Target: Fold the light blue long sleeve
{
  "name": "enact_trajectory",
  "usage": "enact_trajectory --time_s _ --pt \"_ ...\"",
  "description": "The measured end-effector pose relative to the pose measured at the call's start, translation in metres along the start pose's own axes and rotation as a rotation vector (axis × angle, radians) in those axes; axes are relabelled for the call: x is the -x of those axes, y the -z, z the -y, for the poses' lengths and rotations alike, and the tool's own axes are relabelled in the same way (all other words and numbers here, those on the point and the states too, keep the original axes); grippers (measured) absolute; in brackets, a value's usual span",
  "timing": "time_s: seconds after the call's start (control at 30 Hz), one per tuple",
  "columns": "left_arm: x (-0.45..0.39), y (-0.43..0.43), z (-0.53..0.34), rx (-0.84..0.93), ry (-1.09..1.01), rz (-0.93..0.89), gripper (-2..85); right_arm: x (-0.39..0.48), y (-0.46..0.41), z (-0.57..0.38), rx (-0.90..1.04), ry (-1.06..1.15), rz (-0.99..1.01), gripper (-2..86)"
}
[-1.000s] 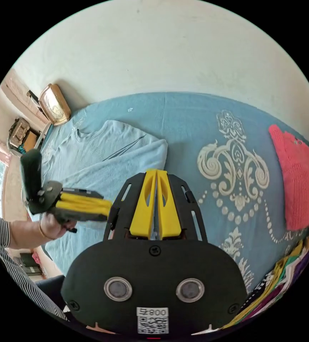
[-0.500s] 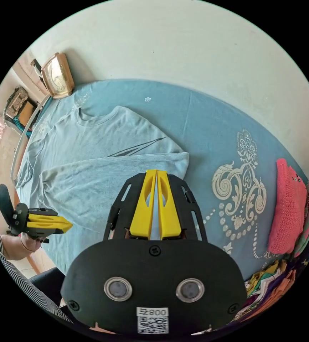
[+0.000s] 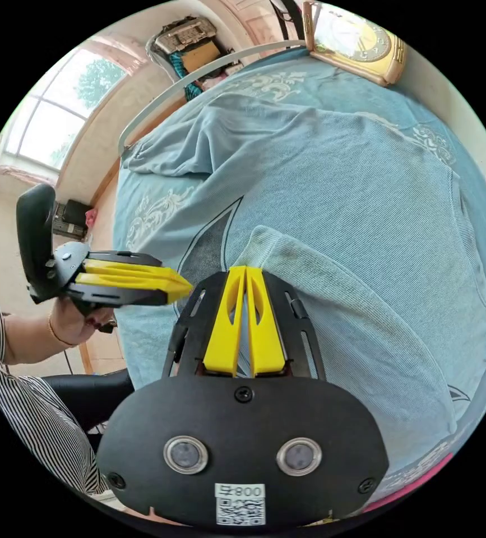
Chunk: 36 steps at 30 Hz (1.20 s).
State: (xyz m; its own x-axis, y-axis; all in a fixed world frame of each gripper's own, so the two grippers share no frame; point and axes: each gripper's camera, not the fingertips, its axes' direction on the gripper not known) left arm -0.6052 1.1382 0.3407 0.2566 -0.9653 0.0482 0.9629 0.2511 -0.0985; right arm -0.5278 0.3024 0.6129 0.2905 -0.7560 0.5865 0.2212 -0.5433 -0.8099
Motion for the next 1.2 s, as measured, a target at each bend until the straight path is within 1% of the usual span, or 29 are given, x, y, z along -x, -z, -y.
enact_trajectory --time_s 0.03,0.07,0.13,0.17,0.23,0.33,0.47,0.53,0.67,0.77,0.83,0.87,0.93,0.97,1.03,1.07,1.13,1.2 --pt "0.036 0.028 -0.01 -0.077 0.106 0.013 1.4 0.001 -0.003 0.003 0.016 0.003 -0.009 0.1" --pt "0.055 0.043 -0.016 -0.116 0.159 0.02 1.8 0.001 -0.004 0.004 0.017 0.003 -0.01 0.1" --pt "0.131 0.096 -0.042 -0.265 0.392 0.054 4.0 -0.001 -0.007 0.01 0.04 -0.001 -0.009 0.1" --pt "0.15 0.109 -0.048 -0.306 0.438 0.054 4.7 -0.001 -0.007 0.012 0.045 -0.002 -0.013 0.1" --pt "0.213 0.149 -0.07 -0.429 0.609 0.045 8.2 0.0 -0.003 0.019 0.038 -0.003 -0.017 0.1" --pt "0.268 0.176 -0.091 -0.529 0.759 -0.029 11.0 0.006 0.004 0.027 0.004 0.017 -0.006 0.2" --pt "0.309 0.188 -0.099 -0.549 0.834 -0.087 11.4 0.009 0.001 0.035 -0.015 0.036 0.046 0.2" --pt "0.326 0.19 -0.1 -0.578 0.858 -0.135 9.7 0.006 -0.005 0.039 -0.007 0.042 0.07 0.2" --pt "0.336 0.195 -0.1 -0.611 0.882 -0.168 5.2 -0.006 -0.012 0.041 -0.012 0.04 0.116 0.3" --pt "0.321 0.205 -0.09 -0.642 0.797 -0.175 3.9 -0.025 -0.017 0.04 -0.02 0.008 0.183 0.6" --pt "0.295 0.212 -0.071 -0.662 0.656 -0.241 3.5 -0.045 -0.017 0.035 -0.033 -0.024 0.242 1.2" --pt "0.287 0.213 -0.065 -0.663 0.618 -0.258 3.5 -0.051 -0.016 0.033 -0.04 -0.035 0.258 1.4" --pt "0.247 0.214 -0.034 -0.638 0.432 -0.315 3.3 -0.077 -0.011 0.025 -0.078 -0.09 0.348 3.0" --pt "0.235 0.213 -0.025 -0.624 0.38 -0.324 3.2 -0.085 -0.009 0.023 -0.09 -0.107 0.375 3.5" --pt "0.177 0.2 0.008 -0.526 0.158 -0.365 3.2 -0.115 -0.001 0.014 -0.141 -0.163 0.489 5.9" --pt "0.162 0.194 0.015 -0.497 0.109 -0.369 3.1 -0.122 0.001 0.012 -0.156 -0.173 0.521 6.6" --pt "0.105 0.166 0.034 -0.379 -0.044 -0.37 3.1 -0.153 0.011 0.003 -0.221 -0.229 0.648 9.7" --pt "0.068 0.142 0.042 -0.295 -0.121 -0.364 3.0 -0.174 0.017 -0.004 -0.268 -0.26 0.737 11.0"
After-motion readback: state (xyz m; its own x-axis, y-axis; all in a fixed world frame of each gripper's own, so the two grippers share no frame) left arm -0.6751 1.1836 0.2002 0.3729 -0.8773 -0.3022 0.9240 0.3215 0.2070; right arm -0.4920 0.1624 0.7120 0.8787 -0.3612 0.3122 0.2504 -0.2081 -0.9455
